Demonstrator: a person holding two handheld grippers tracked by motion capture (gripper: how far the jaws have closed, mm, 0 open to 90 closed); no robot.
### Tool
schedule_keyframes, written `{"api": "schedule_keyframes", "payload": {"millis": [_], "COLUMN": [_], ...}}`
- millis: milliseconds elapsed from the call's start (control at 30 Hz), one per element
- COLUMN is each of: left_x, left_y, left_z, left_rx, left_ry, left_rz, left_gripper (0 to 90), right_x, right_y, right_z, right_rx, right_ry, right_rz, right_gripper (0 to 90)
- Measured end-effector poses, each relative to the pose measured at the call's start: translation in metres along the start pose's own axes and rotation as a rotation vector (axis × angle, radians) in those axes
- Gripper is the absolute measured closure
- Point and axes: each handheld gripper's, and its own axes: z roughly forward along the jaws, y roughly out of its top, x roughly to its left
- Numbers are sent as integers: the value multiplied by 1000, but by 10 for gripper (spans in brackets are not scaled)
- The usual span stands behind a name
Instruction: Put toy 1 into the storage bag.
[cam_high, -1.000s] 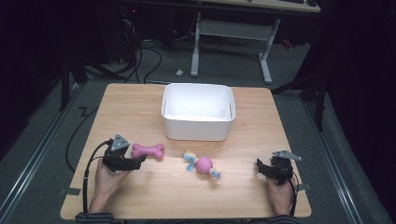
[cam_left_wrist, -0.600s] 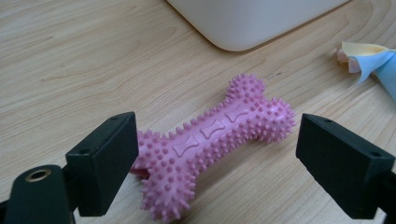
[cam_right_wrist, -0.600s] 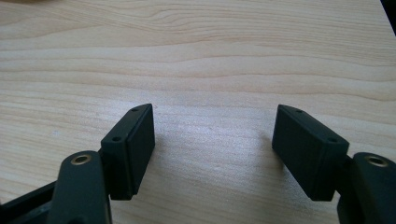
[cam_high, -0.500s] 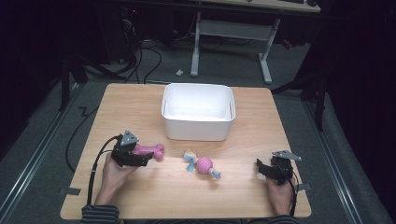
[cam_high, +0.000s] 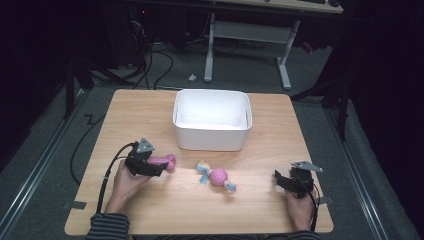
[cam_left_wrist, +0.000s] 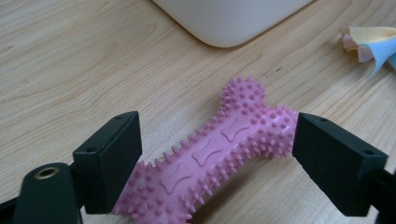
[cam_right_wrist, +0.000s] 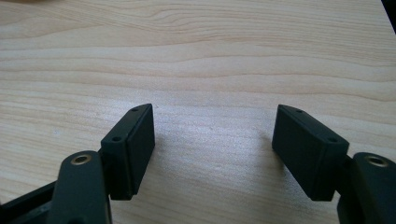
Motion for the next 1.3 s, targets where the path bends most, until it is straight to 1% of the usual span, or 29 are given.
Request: {"api": "schedule_keyframes", "payload": {"millis": [167,333,400,500,667,800,867,967,1067,1167,1300], "left_x": [2,4,4,4,5,5,5,6,6,10,11], "left_y": [-2,-3,-3,-4,-4,-4,-5,-5,-4,-4,-4], "left_z": [3,3,4,4,4,5,4,4,6,6,6], "left_rx": [18,14,19,21,16,17,22,21,29,21,19], "left_ry": [-1,-4,1,4,5,8,4,-1,2,-15,-24], "left_rz": [3,5,20,29,33,44,59,61,74,70,75], "left_gripper": [195,219,224,232,258,258,257,256,244,241,243], "right_x": [0,0,0,0,0,0,0,0,0,0,0], "right_y": [0,0,0,0,0,0,0,0,0,0,0], "right_z": [0,0,0,0,0,0,0,0,0,0,0], "right_rx": [0,0,1,0,0,1,0,0,0,1,0], "right_ry": [0,0,0,0,0,0,0,0,0,0,1], "right_rz": [-1,0,2,0,1,1,0,-1,0,2,-1], "right_gripper": [302,302,302,302,302,302,302,302,302,302,302]}}
